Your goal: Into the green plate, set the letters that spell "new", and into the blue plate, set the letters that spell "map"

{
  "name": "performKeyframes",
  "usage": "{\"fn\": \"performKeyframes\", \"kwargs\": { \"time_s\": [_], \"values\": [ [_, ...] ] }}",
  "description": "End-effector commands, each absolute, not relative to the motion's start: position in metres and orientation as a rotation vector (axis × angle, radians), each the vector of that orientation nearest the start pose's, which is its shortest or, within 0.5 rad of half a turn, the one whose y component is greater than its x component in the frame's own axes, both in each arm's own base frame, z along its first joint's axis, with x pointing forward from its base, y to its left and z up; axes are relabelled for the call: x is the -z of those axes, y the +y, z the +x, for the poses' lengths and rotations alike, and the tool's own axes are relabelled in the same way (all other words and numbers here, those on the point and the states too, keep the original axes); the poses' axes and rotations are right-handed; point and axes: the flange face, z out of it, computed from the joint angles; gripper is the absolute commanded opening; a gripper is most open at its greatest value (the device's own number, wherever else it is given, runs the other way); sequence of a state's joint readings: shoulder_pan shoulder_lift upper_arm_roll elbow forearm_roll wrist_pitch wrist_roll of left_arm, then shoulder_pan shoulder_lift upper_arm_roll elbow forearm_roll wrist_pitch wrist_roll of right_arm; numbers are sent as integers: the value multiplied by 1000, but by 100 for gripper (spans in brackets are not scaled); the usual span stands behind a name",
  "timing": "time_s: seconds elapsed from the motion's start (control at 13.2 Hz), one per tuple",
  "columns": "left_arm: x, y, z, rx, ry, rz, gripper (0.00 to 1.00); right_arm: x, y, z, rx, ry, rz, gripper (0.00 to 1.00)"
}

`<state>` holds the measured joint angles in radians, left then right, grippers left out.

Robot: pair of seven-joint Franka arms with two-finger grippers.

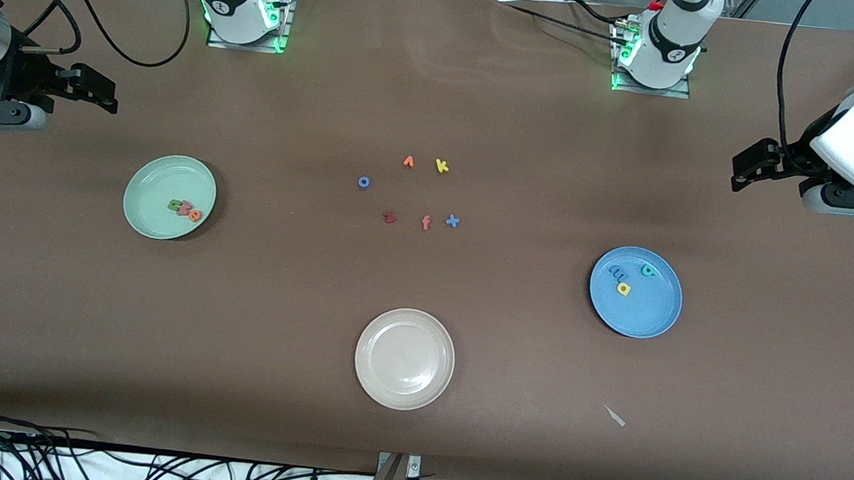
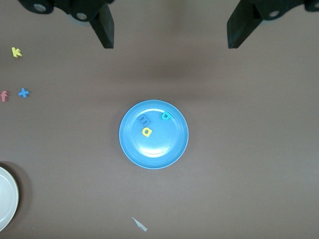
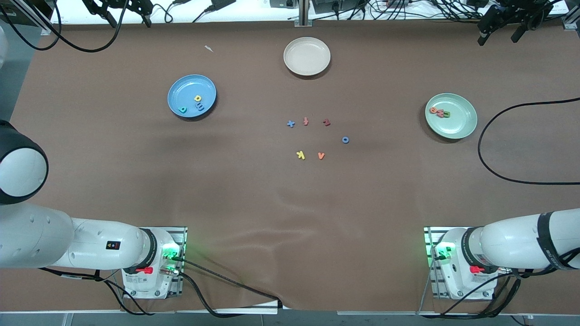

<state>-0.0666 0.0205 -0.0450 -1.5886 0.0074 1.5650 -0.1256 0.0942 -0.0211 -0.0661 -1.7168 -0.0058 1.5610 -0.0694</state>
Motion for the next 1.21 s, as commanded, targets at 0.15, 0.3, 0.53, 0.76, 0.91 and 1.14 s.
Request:
{"fn": "performKeyframes", "kwargs": {
  "time_s": [0.15,0.3,0.53,0.76,0.91,1.14],
  "values": [
    [-609,-63,556,-74,2,-3124,100,-573,18,551,-162,-144,-3152,100],
    [-609,-63,556,-74,2,-3124,100,-573,17,552,-163,-145,-3153,100],
    [-609,-63,556,-74,2,-3124,100,-573,19,552,-162,-144,-3149,100],
    [-609,-63,556,-74,2,-3124,100,-574,17,553,-158,-139,-3149,100],
    [-609,-63,556,-74,2,-3124,100,-573,17,553,-160,-139,-3149,100],
    [-609,-63,556,-74,2,-3124,100,-570,18,554,-169,-139,-3148,100]
  ]
}}
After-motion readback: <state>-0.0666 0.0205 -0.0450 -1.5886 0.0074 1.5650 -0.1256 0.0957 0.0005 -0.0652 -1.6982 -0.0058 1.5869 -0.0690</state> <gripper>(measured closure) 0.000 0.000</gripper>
